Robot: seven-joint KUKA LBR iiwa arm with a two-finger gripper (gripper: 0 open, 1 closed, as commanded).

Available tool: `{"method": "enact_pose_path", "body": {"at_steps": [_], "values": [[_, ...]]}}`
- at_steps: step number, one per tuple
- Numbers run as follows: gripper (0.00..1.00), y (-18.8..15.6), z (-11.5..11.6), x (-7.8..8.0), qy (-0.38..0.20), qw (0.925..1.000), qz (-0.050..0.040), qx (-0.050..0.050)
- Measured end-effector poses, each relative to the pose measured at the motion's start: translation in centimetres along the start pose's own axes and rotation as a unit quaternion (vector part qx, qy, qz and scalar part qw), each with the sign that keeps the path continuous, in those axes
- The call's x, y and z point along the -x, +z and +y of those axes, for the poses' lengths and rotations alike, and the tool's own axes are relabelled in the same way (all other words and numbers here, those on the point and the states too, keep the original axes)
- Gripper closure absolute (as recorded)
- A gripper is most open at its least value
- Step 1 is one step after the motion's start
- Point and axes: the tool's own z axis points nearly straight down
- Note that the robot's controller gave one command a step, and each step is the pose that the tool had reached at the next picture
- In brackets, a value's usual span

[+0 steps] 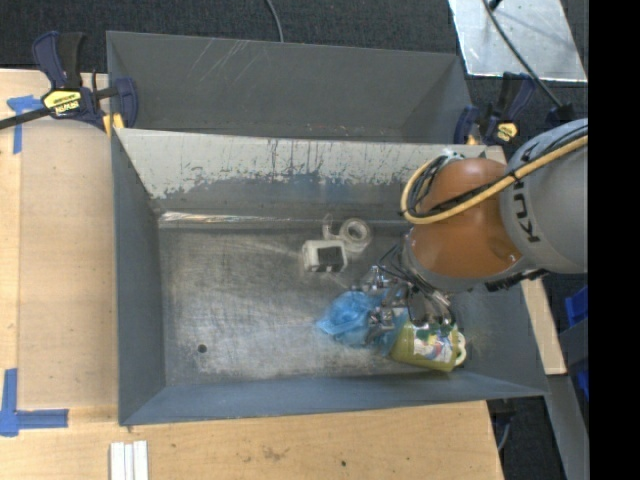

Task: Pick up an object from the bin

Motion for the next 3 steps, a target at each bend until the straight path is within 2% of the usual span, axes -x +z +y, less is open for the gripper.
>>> {"method": "enact_pose_path", "body": {"at_steps": [2, 3], "values": [[1.00, -0.3, 0.0, -0.1, 0.000, 1.0000, 0.0006, 0.000], [1.00, -2.1, 0.0, -0.3, 0.000, 1.0000, 0.0059, 0.000]]}}
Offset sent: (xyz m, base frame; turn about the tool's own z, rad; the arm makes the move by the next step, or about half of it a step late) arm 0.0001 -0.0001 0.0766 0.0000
